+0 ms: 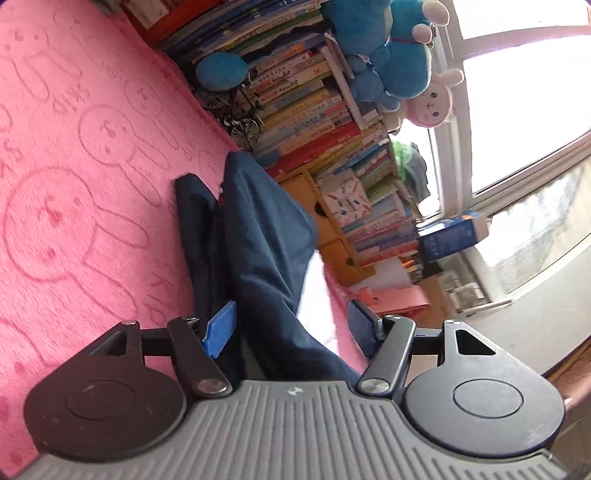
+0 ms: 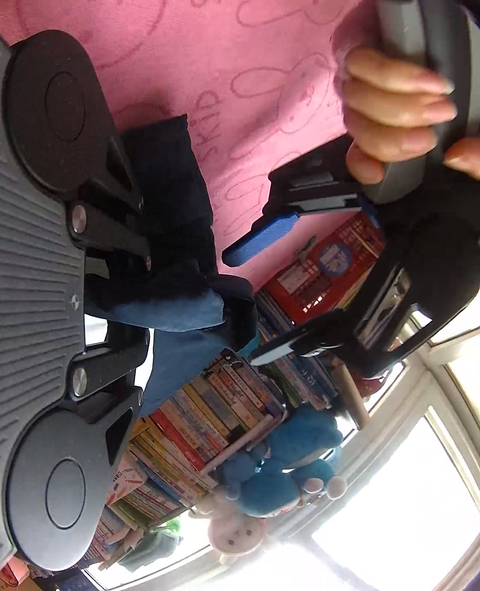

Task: Fold clothes

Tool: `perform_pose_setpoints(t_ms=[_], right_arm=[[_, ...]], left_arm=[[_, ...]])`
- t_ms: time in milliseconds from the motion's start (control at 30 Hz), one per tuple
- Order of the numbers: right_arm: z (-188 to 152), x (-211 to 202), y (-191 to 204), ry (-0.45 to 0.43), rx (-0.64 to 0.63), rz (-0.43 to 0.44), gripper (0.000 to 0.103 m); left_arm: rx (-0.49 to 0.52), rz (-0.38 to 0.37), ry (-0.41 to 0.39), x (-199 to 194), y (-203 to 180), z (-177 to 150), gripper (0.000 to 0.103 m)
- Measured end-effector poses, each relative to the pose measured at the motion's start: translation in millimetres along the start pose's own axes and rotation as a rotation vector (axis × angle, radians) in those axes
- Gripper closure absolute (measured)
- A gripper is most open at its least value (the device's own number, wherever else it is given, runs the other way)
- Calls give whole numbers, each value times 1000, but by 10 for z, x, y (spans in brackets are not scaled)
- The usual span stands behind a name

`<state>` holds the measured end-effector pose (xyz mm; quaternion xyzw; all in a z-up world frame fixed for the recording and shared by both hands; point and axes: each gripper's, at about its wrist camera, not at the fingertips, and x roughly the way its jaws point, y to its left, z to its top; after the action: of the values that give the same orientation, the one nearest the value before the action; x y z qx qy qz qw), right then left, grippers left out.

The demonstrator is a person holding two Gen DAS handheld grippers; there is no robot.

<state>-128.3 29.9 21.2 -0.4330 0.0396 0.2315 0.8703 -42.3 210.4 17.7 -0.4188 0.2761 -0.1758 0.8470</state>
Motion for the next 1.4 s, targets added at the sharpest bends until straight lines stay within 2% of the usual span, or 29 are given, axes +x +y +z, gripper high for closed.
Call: perform_pose_setpoints(t_ms=[67, 100, 133, 167, 233, 367, 500, 567, 600, 633, 767, 867, 900, 933, 967, 1000, 1067, 1167, 1233, 1333, 1400], right_arm=[[-51, -1, 76, 3, -36, 1, 94], [-69, -8, 131, 9, -53, 5, 94], [-74, -6, 162, 12, -62, 9, 94], [-66, -5, 188, 13, -71, 17, 94], [-52, 8, 208, 15, -81, 33, 94], [-47, 4, 243, 9, -99, 50, 94], [-46, 18, 236, 7, -100, 63, 94], [-47, 3, 251, 5, -102, 65, 93], [-47, 10, 249, 3, -104, 66, 93], [-45, 18, 248, 2, -106, 66, 93], [-65, -27, 263, -4, -112, 62, 93], [-87, -111, 214, -19, -88, 89, 87], [-94, -162, 156, -25, -55, 117, 80], [-111, -229, 79, -33, -12, 155, 77], [-134, -298, -5, -42, 34, 195, 69], [-180, -375, -108, -55, 83, 246, 56], [-294, -512, -339, -65, 189, 349, 40], [-553, -656, -732, -69, 370, 468, 37], [-734, -717, -986, -57, 470, 475, 35], [-1001, -822, -1285, -12, 608, 408, 32], [-1232, -771, -1476, 35, 696, 360, 30]], left_arm=[[203, 169, -37, 107, -190, -61, 40], [370, 285, -48, 220, -326, -141, 43], [496, 356, -37, 336, -404, -207, 43], [603, 415, -24, 444, -466, -259, 44], [682, 440, 13, 601, -463, -248, 44], [678, 502, 17, 811, -360, 8, 41], [663, 684, -66, 940, -324, 282, 44], [627, 813, -123, 969, -332, 433, 53], [601, 842, -154, 943, -374, 499, 55], [600, 805, -168, 901, -442, 505, 55], [753, 572, -145, 817, -897, 240, 52], [897, 478, -83, 932, -1124, -49, 47], [916, 478, -67, 977, -1132, -110, 46], [925, 491, -45, 1043, -1114, -163, 46], [929, 507, -24, 1103, -1086, -209, 46], [921, 530, -13, 1143, -1024, -228, 46], [902, 582, -12, 1178, -889, -250, 44], [831, 655, -32, 1103, -650, -199, 43], [789, 714, -45, 1007, -505, -155, 41], [759, 812, -56, 828, -379, -110, 43], [724, 847, -71, 682, -360, -77, 44]])
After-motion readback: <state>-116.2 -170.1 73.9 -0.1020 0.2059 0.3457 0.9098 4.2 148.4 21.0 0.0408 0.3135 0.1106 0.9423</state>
